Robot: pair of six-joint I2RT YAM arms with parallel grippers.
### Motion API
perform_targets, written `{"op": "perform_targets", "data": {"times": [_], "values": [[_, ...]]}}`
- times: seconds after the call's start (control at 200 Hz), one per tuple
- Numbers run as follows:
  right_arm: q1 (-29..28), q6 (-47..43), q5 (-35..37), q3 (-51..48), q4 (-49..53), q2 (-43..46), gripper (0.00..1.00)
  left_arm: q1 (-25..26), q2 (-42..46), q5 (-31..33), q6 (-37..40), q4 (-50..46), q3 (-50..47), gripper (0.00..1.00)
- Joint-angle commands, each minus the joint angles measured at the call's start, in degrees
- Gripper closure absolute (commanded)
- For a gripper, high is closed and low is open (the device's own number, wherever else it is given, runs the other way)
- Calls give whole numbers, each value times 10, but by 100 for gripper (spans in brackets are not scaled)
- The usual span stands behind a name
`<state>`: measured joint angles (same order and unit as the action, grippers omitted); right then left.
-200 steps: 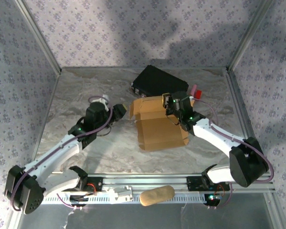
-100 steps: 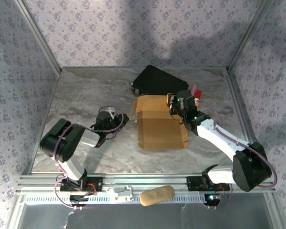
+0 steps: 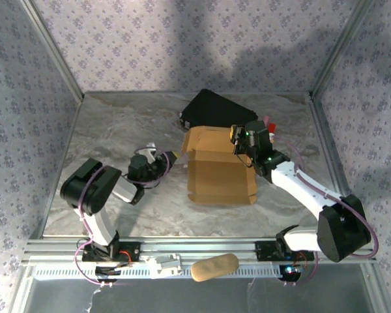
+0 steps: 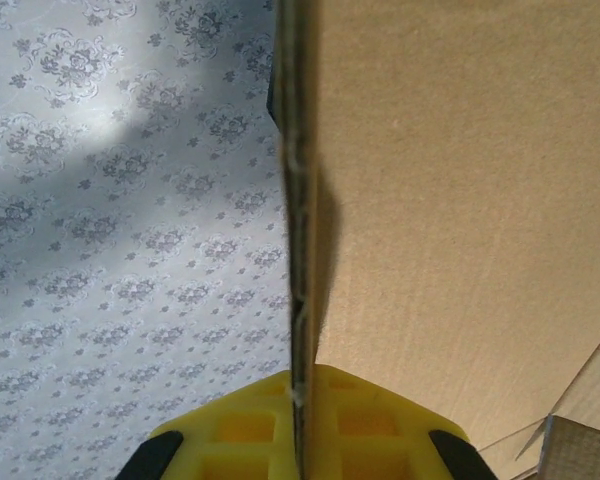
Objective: Fold the paper box
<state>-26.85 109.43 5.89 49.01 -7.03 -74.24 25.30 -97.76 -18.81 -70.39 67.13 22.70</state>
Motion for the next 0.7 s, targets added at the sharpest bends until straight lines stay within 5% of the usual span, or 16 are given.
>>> {"op": "perform_targets", "data": {"times": [0.0,0.185,0.39,0.7], "values": [[2,-37,-12,9,-5,9,100,-17,95,-11,69,-135,23,69],[-28,-92,15,-42,-82,14,100,-23,187,2,187,-384,86,68],[-56,-155,52,-88,-187,9,100,-32,198,-5,225,-416,85,68],[-56,-145,37,-111,-169,16,100,-31,132,-74,352,-408,114,75]]}}
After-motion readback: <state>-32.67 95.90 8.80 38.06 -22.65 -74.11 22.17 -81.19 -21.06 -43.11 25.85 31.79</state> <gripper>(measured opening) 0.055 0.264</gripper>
